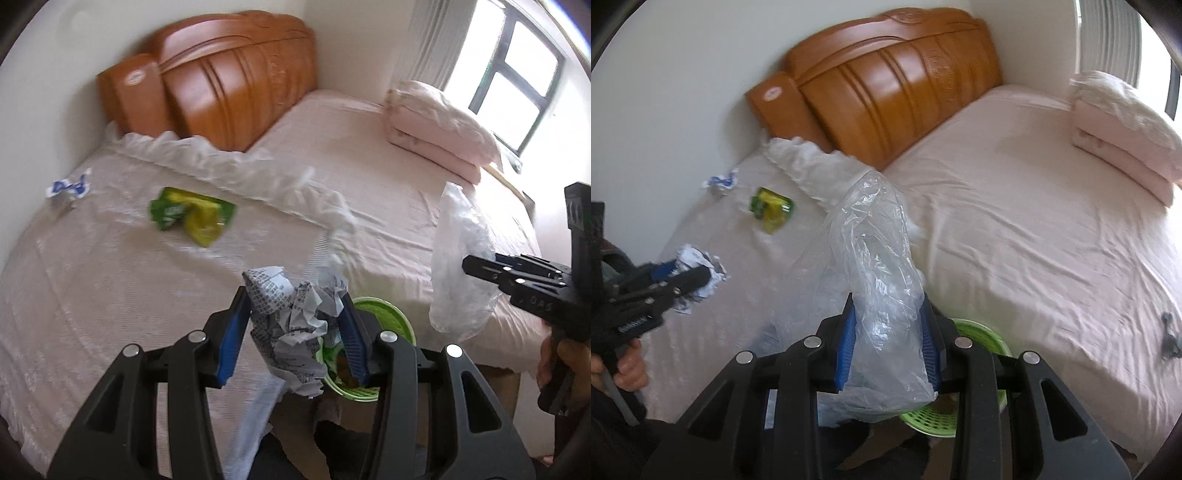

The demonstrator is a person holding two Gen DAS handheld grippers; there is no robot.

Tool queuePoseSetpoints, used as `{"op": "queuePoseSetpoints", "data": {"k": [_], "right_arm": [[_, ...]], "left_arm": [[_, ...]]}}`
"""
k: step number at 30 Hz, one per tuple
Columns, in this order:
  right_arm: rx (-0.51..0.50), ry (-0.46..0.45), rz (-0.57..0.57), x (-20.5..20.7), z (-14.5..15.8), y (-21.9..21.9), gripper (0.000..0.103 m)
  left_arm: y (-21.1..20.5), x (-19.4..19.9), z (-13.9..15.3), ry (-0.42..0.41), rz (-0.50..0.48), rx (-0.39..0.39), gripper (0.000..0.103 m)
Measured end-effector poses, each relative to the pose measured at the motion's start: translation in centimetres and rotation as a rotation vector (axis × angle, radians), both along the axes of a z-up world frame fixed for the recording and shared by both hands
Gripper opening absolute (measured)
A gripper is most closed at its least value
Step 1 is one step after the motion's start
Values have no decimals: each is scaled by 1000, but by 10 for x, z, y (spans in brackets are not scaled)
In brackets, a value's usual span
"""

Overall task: Collect trash
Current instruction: 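Carry the plastic bag and grey paper over the wastebasket and open both tools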

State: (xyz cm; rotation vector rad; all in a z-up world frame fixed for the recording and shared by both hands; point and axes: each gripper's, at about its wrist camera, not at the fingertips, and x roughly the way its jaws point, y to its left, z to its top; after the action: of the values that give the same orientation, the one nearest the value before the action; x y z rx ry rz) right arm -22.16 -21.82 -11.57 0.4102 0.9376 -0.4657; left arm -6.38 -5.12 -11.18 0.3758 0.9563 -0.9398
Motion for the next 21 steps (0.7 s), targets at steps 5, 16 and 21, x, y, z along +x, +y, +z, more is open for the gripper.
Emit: {"op": "queuePoseSetpoints", "data": {"k": [5, 16, 21], "right_arm": [[-4, 92, -31, -24, -44, -12, 34], [160, 224, -95, -47, -152, -41, 73], [108, 188, -116, -56, -127, -52, 92]], "left_arm": [[-17, -24, -2, -12, -53, 11, 46], [-48, -58, -18, 1, -111, 65, 46], [-59, -68, -27, 19, -115, 83, 47]]}}
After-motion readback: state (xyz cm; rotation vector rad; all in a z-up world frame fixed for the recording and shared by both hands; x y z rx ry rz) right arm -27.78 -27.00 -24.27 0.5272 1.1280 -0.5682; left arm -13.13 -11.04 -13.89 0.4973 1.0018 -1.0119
